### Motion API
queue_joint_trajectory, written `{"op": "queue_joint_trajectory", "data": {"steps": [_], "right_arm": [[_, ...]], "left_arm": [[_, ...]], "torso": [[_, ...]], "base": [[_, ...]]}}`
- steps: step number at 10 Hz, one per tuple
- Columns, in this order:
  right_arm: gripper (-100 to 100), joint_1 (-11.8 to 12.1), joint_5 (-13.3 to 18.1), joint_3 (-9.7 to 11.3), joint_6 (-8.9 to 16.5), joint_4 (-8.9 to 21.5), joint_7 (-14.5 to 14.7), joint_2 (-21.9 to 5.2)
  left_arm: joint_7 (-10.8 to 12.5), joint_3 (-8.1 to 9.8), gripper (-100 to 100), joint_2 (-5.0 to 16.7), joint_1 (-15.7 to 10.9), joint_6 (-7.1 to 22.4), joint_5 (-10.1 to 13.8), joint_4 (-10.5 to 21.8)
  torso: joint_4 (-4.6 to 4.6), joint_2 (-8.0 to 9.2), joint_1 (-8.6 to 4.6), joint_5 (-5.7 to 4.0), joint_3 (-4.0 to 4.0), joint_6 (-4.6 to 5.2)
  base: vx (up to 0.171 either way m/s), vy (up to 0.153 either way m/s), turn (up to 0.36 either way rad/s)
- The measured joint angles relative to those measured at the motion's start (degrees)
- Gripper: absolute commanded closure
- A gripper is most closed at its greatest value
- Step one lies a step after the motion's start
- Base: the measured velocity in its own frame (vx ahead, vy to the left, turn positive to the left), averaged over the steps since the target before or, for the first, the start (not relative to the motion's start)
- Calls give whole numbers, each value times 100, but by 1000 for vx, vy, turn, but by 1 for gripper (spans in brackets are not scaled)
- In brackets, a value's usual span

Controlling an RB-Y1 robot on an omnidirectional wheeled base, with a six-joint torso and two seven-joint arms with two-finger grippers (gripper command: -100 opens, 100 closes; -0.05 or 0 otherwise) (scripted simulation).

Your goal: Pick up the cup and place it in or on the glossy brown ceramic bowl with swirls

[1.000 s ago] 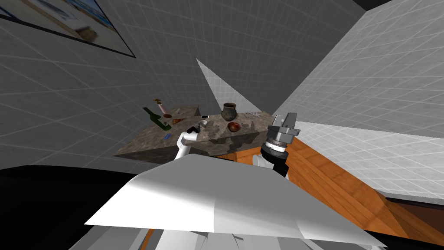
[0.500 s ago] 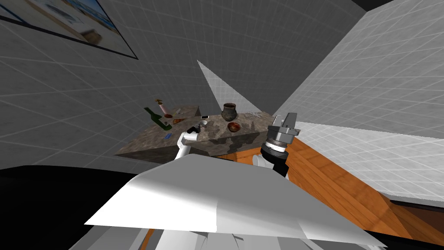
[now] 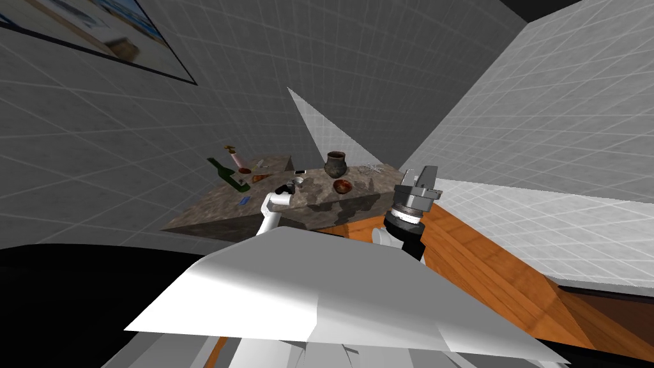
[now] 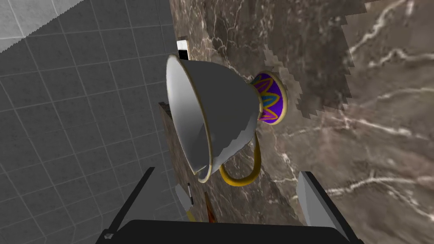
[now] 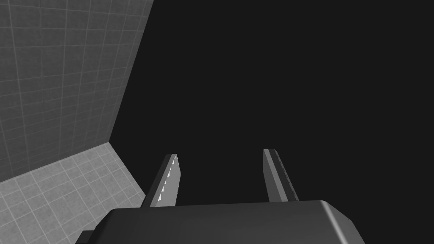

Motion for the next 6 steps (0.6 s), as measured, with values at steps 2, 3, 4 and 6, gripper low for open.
{"op": "queue_joint_trajectory", "data": {"steps": [2,3,4,6], "right_arm": [[0,0,0,0,0,0,0,0],[0,0,0,0,0,0,0,0],[0,0,0,0,0,0,0,0],[0,-1,0,0,0,0,0,0]], "left_arm": [[82,97,-100,32,-151,212,64,-4],[129,151,-100,43,-234,324,92,-2],[180,215,-100,65,-323,435,135,12],[299,336,-100,67,-518,695,174,16]], "torso": [[1,4,-3,-1,2,0],[1,6,-4,-1,3,0],[1,6,-10,-2,4,-1],[3,15,-14,-4,8,0]], "base": [[-28,-86,-85],[-29,-107,-75],[-42,-124,-86],[-46,-109,-102]]}}
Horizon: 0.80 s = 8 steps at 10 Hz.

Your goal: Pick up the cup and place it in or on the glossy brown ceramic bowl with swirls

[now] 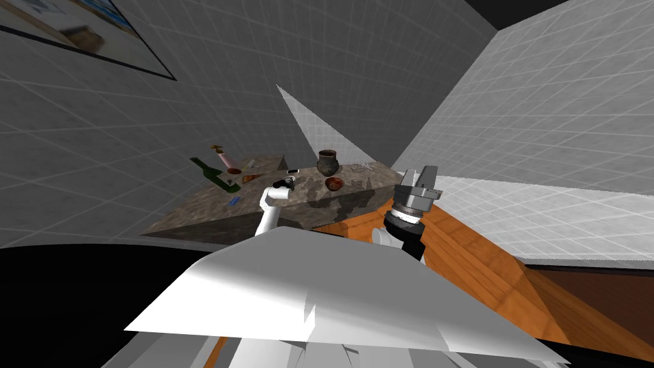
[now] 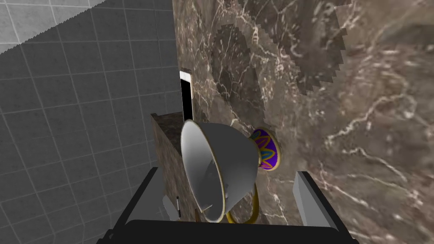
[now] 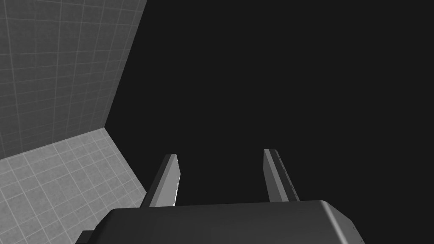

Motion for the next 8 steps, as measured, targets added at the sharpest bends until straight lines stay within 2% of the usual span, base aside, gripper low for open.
{"op": "queue_joint_trajectory", "data": {"steps": [4,8], "right_arm": [[0,1,0,0,0,0,0,0],[0,1,0,-1,0,0,0,0]], "left_arm": [[246,264,-100,57,-434,579,148,38],[453,452,-100,119,-837,1183,333,76]], "torso": [[-2,-10,-9,-2,-5,-1],[-2,-8,14,3,-5,-3]], "base": [[-24,-128,-88],[-17,-84,-57]]}}
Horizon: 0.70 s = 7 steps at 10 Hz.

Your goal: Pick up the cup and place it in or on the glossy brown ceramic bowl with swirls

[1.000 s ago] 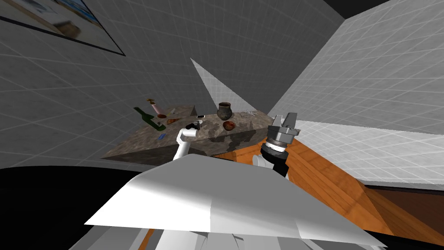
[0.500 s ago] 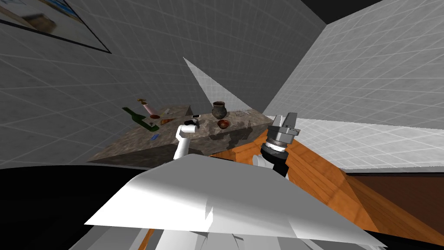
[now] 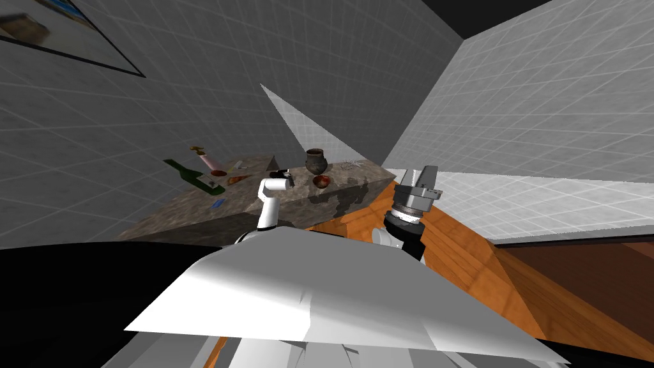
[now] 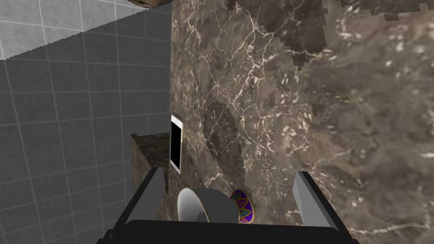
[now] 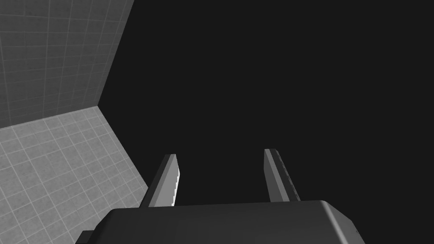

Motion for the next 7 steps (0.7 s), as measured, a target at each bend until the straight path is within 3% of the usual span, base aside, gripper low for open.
{"op": "queue_joint_trajectory", "data": {"steps": [3,7], "right_arm": [[0,0,0,-1,0,0,0,-1],[0,1,0,-1,0,0,0,-1]], "left_arm": [[86,80,-100,123,-345,427,212,141],[122,26,-100,306,-783,977,510,369]], "torso": [[-1,-5,23,5,-2,-1],[-3,-11,53,12,-7,-3]], "base": [[-3,-23,-4],[12,46,46]]}}
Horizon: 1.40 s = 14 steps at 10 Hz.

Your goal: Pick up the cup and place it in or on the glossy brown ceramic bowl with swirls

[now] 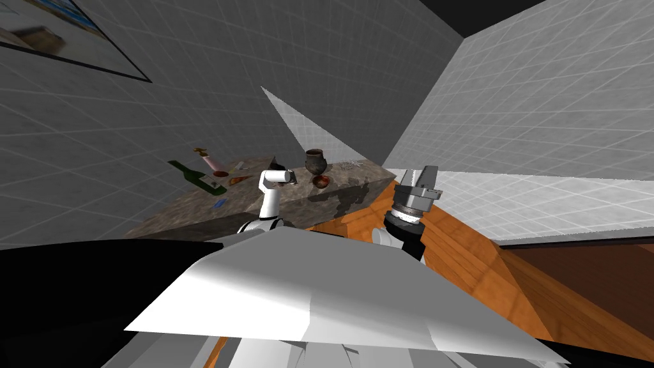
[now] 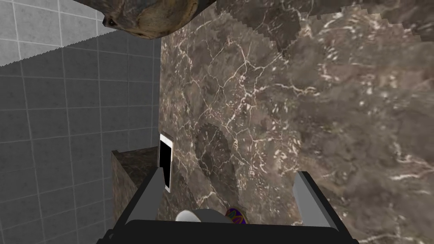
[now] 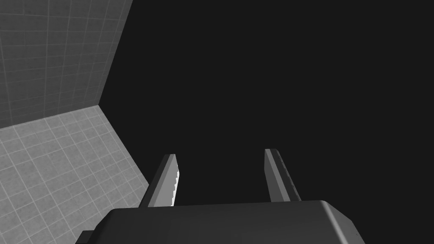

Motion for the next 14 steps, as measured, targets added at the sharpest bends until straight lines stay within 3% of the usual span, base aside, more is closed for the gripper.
{"op": "queue_joint_trajectory", "data": {"steps": [9,14], "right_arm": [[0,0,0,-1,0,0,0,-1],[0,0,0,0,0,0,0,0]], "left_arm": [[-265,-435,-100,600,-754,1023,920,781],[-406,-710,-100,855,-927,1603,1378,1166]], "torso": [[-3,-10,35,9,-6,-2],[-3,-1,17,8,-3,1]], "base": [[37,118,102],[28,87,66]]}}
